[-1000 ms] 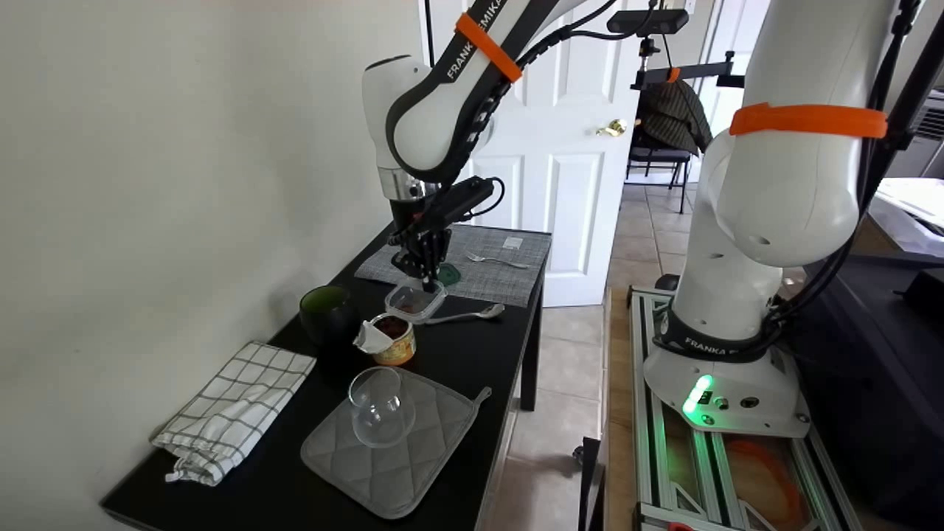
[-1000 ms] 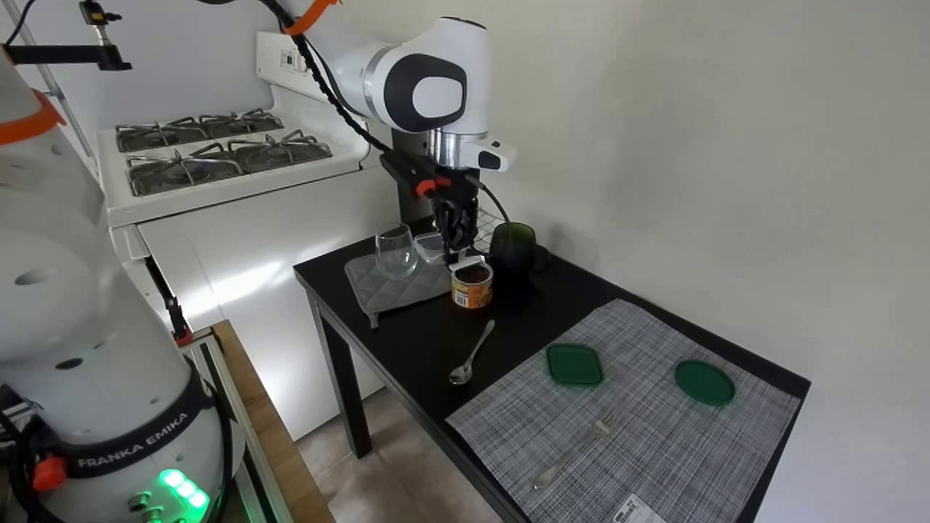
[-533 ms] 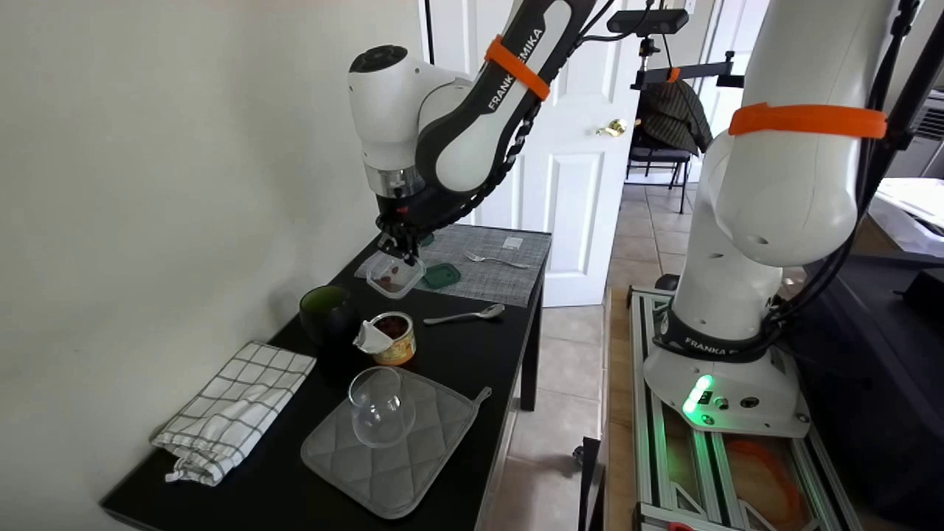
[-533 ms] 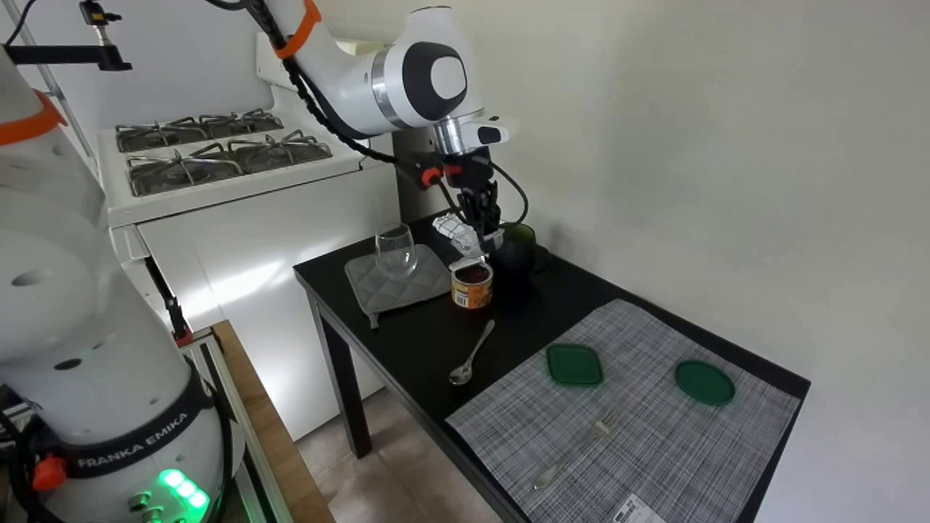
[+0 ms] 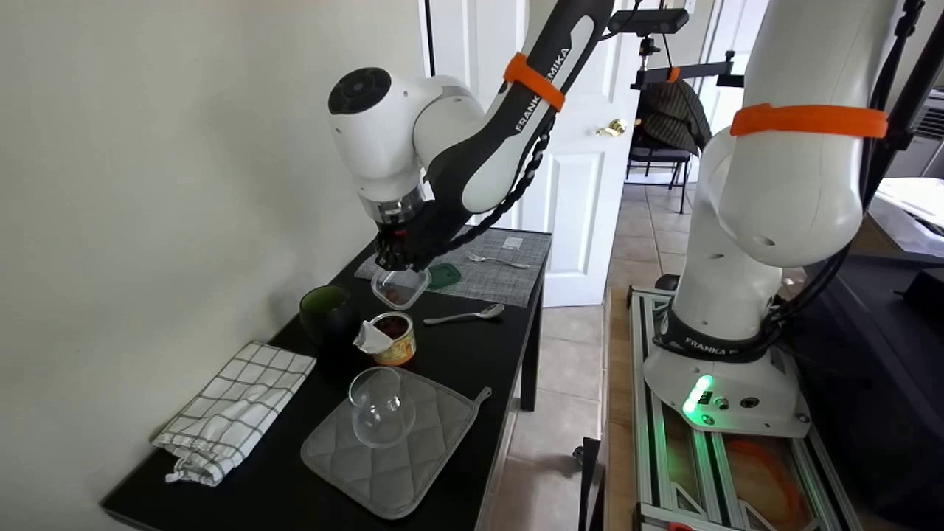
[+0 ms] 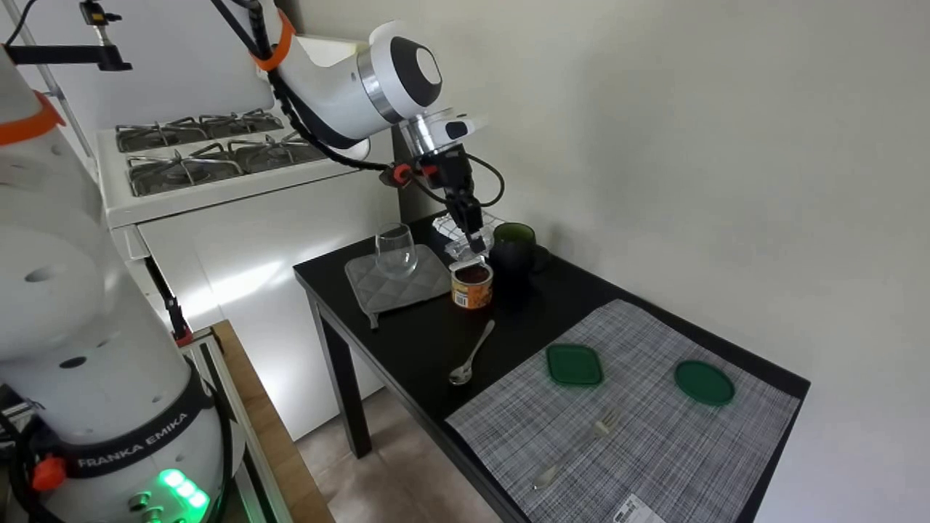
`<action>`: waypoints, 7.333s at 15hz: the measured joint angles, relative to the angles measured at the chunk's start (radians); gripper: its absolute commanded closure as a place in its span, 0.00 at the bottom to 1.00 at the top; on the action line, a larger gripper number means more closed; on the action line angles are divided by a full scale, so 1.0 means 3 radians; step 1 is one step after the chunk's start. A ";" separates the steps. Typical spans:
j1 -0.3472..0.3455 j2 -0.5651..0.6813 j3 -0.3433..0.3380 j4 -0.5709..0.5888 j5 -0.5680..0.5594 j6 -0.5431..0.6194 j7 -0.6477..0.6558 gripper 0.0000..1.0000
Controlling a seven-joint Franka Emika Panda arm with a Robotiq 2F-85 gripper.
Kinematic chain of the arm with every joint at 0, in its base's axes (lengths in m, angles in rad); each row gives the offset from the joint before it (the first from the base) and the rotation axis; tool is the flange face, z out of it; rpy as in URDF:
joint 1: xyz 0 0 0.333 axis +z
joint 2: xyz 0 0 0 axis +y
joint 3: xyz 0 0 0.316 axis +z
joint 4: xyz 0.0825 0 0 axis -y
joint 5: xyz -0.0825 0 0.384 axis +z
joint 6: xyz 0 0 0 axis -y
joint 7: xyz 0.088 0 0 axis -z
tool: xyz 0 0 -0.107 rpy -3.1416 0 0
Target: Pour the contents from the bowl into the can
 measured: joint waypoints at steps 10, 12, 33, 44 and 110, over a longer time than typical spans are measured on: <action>0.0201 0.0225 0.0100 0.0255 -0.0024 -0.0749 0.0104 0.98; 0.0290 0.0366 0.0134 0.0408 -0.0030 -0.0981 0.0132 0.98; 0.0915 0.1916 0.0108 0.2124 -0.0439 -0.3152 0.0248 0.98; 0.1186 0.2799 -0.0003 0.3169 -0.0594 -0.4352 -0.0195 0.98; -0.0613 0.0587 -0.0979 0.1359 0.1963 -0.1352 -0.1360 0.98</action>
